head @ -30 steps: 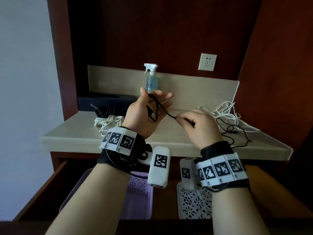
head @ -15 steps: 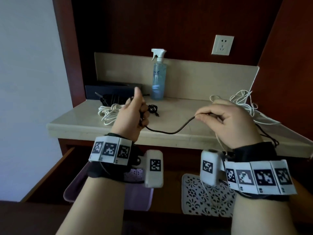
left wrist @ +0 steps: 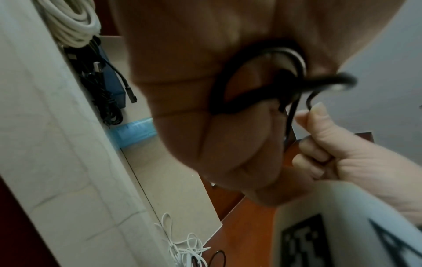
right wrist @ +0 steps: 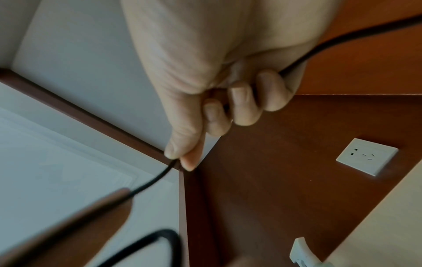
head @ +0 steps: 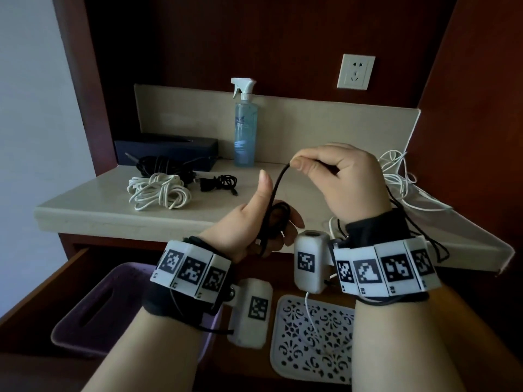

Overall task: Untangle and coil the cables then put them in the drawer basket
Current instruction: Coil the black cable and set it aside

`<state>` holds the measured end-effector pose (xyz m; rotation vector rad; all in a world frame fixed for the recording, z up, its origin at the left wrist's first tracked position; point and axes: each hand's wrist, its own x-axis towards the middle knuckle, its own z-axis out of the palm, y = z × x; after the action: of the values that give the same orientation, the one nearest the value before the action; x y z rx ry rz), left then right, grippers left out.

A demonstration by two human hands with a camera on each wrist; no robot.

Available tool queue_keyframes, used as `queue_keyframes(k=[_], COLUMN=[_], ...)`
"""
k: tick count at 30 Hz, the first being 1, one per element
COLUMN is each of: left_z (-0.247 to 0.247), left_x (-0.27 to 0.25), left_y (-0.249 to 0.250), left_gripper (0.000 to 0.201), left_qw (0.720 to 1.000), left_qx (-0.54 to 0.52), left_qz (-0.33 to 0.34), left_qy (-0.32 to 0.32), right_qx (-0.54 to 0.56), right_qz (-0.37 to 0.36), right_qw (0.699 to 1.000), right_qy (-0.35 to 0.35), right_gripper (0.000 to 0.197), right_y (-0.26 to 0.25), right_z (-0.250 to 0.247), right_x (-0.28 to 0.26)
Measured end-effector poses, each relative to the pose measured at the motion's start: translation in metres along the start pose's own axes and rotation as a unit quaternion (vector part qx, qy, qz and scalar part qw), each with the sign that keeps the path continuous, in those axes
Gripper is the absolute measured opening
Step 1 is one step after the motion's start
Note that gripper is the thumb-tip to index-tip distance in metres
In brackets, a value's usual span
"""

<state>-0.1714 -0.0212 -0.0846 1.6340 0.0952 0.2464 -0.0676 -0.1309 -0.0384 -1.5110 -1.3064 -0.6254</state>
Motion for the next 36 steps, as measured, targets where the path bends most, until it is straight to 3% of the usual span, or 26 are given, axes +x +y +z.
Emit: queue_keyframes(k=[3,6,9,12,18,23,27,32,36], left_z=[0.001,0.000,-0.001,-0.002,-0.010,-0.006,-0.005,-0.006,-0.010], left_x=[0.001,-0.001,-0.001,-0.004,-0.018,-0.025,-0.028,-0.031,-0.029], left_y=[-0.001,0.000,0.002,0.002,0.007,0.007,0.006,0.010,0.014], left_gripper=[0.087,0.044,0.015,0.017,0.025,0.044,0.033,0.053,0.045], left_qw=[0.999,0.993,0.995,1.000,0.992,0.992,0.993,0.977,0.945], left_qx=[0.008,0.076,0.080,-0.007,-0.118,-0.127,-0.116,-0.190,-0.282], left_qz=[0.004,0.037,0.009,-0.022,0.019,0.020,0.022,0.066,0.095], left_qy=[-0.051,-0.080,-0.056,-0.018,0.047,0.010,-0.019,0.073,0.139], right_qx=[0.002,-0.003,0.003,0.000,-0.002,-0.035,-0.050,-0.052,-0.067], right_qz=[0.031,0.038,0.029,0.019,0.000,0.016,0.038,0.065,0.108], right_qw=[1.000,0.999,0.999,0.999,0.999,0.999,0.998,0.993,0.975], right_qy=[0.002,0.000,-0.016,-0.048,-0.054,0.006,0.028,-0.087,-0.184], right_gripper=[0.017,0.016,0.016,0.012,0.009,0.013,0.010,0.014,0.025], right_y=[0.010,0.016,0.019,0.022,0.015,0.009,0.004,0.004,0.007], right_z=[-0.003,-0.005,-0.008,-0.013,-0.010,-0.003,0.001,0.000,-0.001], right_x=[0.001,0.001,0.003,0.003,-0.004,-0.007,-0.010,-0.017,-0.025])
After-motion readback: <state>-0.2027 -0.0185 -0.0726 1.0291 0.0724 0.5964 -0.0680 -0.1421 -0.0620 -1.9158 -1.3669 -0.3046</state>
